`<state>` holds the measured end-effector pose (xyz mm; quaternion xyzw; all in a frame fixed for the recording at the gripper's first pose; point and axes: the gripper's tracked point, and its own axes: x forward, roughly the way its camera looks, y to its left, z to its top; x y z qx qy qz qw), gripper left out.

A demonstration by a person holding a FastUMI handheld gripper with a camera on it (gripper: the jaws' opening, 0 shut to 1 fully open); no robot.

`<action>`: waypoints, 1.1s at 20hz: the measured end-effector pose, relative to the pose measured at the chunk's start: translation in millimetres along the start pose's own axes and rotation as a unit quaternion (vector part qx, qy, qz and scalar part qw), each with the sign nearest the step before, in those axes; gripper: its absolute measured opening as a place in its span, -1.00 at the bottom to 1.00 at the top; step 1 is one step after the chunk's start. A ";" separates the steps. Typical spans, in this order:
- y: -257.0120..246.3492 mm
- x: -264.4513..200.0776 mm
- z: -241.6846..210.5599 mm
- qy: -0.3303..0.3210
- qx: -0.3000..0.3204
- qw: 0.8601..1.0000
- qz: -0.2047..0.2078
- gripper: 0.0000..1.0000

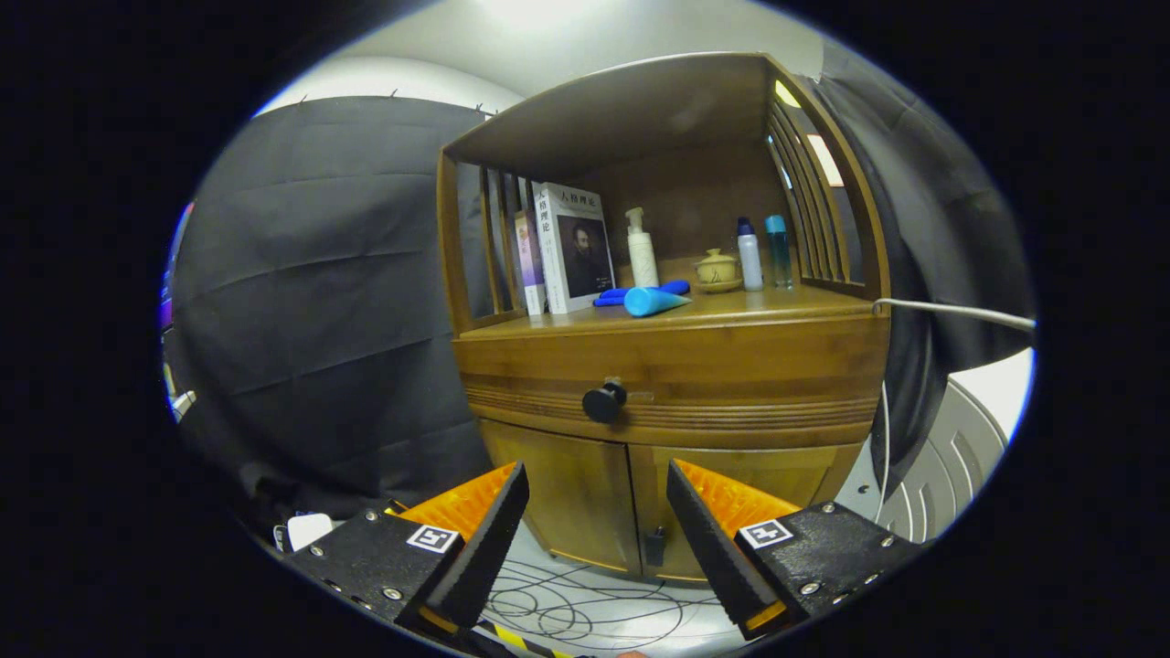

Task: Pull open the drawer, take out the items inside it, and place them on the countertop above the cabinet.

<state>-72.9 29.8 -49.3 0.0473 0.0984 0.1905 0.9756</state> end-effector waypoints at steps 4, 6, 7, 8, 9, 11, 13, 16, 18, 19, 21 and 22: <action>9.5 -12.5 5.3 -0.027 -0.025 0.999 0.008 0.91; 6.7 -17.2 14.3 -0.048 -0.045 0.998 0.000 0.91; 9.2 -18.6 17.4 -0.056 -0.045 0.997 0.000 0.91; 8.4 -20.3 19.6 -0.062 -0.041 0.997 -0.005 0.91; 4.2 -21.0 22.5 -0.069 -0.037 0.997 -0.016 0.91; -3.8 -17.5 29.2 -0.082 -0.032 0.996 -0.036 0.91; -12.5 -15.1 39.2 -0.097 -0.036 0.993 -0.059 0.92; -21.8 -8.0 44.5 -0.105 -0.039 0.989 -0.092 0.92; -20.6 -3.3 47.4 -0.107 -0.044 0.988 -0.101 0.92; -17.0 -1.5 50.7 -0.110 -0.047 0.988 -0.101 0.92; -13.7 0.1 58.7 -0.118 -0.053 0.986 -0.104 0.92; -14.8 -0.6 60.7 -0.119 -0.051 0.985 -0.110 0.92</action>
